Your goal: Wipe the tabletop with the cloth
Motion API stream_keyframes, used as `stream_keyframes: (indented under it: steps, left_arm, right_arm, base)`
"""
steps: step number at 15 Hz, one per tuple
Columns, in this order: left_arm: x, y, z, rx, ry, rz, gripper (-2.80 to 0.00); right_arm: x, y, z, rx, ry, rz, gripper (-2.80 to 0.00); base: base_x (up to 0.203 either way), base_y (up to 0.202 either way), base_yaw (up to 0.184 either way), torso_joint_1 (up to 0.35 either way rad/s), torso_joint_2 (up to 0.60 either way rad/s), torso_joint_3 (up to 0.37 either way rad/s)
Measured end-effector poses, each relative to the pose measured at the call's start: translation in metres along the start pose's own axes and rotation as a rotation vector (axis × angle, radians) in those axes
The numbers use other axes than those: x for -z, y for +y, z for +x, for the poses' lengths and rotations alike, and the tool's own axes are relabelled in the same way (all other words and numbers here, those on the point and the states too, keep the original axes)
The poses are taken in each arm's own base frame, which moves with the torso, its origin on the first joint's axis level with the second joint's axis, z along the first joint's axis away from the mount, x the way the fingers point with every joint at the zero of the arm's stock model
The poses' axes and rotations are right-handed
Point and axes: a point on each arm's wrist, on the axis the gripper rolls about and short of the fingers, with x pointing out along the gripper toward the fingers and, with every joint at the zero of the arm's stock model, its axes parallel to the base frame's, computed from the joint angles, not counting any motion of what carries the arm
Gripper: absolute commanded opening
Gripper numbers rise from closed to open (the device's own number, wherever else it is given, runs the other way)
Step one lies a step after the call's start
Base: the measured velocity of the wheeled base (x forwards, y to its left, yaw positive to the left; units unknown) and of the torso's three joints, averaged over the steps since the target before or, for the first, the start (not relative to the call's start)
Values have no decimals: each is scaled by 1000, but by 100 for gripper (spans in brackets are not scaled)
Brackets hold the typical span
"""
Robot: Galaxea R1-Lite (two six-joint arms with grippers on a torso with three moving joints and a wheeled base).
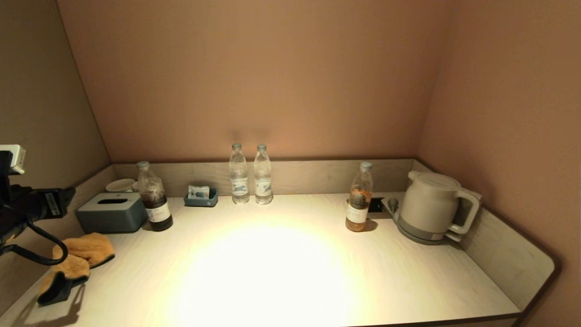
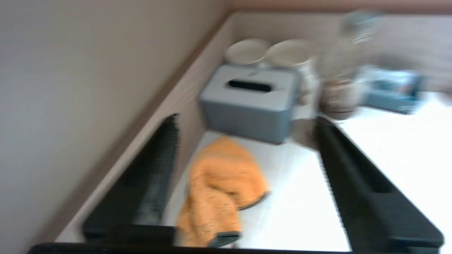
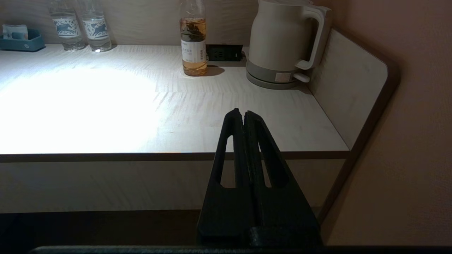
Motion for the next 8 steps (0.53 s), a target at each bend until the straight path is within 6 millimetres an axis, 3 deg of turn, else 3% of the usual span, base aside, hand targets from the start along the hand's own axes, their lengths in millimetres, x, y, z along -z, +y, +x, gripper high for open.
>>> stream_keyframes:
  steps: [5, 8]
  left_arm:
    - [-21, 1, -35, 118, -102, -9, -280]
    - [-40, 9, -76, 199, -206, -18, -280]
  right_arm:
    - [0, 0, 0, 0, 0, 0, -280]
    - [0, 0, 0, 0, 0, 0, -280]
  base:
    - [0, 0, 0, 0, 0, 0]
    - [0, 0, 0, 0, 0, 0]
